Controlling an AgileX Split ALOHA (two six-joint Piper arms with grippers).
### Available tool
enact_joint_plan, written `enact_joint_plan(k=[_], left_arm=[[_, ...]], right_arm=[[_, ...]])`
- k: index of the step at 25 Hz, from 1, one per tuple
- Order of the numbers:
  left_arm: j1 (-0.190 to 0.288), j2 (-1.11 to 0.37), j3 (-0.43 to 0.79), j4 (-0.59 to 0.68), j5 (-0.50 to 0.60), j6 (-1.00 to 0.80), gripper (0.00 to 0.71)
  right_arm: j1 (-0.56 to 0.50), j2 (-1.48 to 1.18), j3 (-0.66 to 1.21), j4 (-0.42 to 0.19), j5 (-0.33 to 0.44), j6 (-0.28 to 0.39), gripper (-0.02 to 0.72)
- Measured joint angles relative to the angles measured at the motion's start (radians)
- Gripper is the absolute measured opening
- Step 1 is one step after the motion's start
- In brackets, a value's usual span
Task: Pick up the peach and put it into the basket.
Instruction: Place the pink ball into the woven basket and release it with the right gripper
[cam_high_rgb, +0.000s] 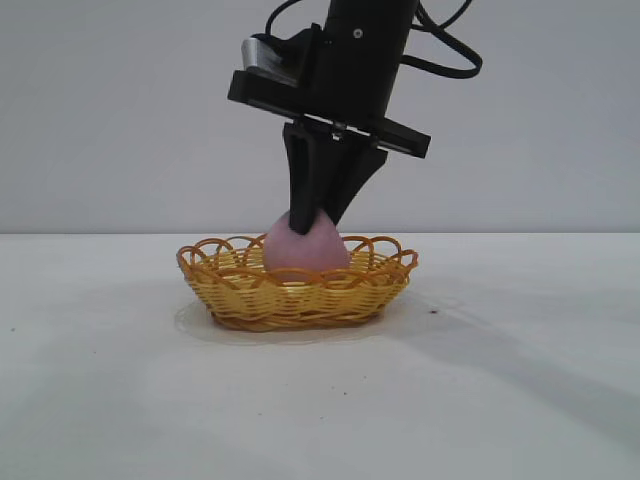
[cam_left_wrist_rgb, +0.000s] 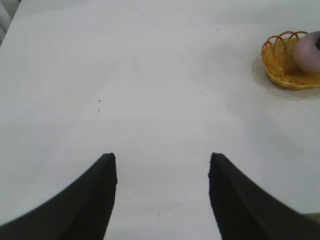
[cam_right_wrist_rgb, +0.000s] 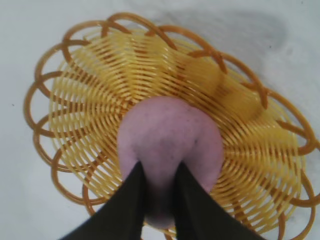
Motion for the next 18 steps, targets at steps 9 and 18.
enact_joint_plan(k=[9, 18], left_arm=[[0.000, 0.000, 0.000, 0.000, 0.000, 0.000, 0.358], [0.000, 0.000, 0.000, 0.000, 0.000, 0.001, 0.358]], right_arm=[[0.000, 0.000, -0.017, -0.009, 0.024, 0.000, 0.433], [-0.140, -0.070, -0.058, -0.111, 0.052, 0.056, 0.460]])
